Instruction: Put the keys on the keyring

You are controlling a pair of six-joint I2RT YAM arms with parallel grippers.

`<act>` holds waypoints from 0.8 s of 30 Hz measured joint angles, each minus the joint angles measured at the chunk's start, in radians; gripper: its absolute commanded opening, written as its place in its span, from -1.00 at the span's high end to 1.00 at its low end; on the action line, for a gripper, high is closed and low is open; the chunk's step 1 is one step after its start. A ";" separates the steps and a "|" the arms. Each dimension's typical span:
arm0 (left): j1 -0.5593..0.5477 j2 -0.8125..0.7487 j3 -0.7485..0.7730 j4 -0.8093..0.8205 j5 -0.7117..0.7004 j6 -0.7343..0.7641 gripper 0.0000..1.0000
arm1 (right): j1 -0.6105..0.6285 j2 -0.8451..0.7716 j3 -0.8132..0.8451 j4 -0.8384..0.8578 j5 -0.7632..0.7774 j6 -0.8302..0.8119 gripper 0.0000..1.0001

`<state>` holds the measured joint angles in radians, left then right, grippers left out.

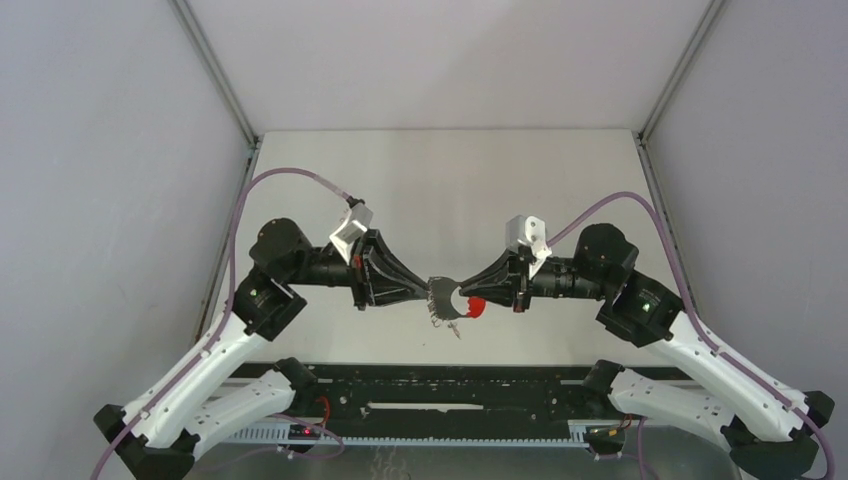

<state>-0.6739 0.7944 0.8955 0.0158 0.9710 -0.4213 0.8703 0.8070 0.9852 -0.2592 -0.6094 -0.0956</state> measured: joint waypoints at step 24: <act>-0.021 0.023 -0.009 0.093 0.028 -0.001 -0.20 | 0.007 0.051 0.000 0.018 0.004 0.005 1.00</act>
<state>-0.6952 0.8169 0.8864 0.1093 0.9989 -0.4221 0.8776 0.8577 0.9852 -0.2417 -0.6052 -0.0910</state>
